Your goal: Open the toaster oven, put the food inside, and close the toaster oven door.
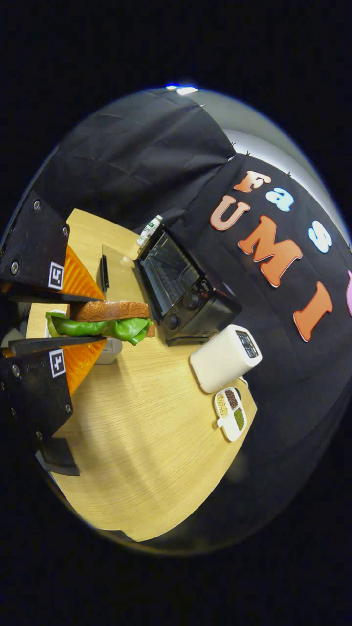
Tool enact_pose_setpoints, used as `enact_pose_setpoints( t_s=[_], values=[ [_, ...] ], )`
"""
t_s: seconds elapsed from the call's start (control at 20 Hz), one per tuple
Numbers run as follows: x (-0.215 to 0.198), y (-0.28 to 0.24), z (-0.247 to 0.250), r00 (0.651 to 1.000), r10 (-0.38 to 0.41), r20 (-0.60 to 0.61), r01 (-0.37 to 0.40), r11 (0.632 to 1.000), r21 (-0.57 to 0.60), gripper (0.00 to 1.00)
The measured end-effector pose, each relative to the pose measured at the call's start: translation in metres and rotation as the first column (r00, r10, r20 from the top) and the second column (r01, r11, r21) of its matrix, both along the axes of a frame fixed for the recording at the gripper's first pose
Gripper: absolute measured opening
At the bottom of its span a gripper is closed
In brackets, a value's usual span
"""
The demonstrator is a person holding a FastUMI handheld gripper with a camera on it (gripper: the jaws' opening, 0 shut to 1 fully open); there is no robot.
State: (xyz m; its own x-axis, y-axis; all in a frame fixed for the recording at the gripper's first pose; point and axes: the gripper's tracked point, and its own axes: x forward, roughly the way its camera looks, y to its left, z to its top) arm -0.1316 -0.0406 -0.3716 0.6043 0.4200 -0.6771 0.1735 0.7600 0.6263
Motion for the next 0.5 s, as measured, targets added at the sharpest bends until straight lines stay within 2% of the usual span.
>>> enact_pose_setpoints(
  t_s=[0.35, 0.5],
  values=[
    [0.045, 0.07, 0.017, 0.996, 0.038, 0.083, -0.043, 0.997, 0.06, 0.3],
    [0.074, 0.099, 0.008, 0.996, 0.017, 0.083, -0.025, 0.995, 0.095, 0.3]
  ],
)
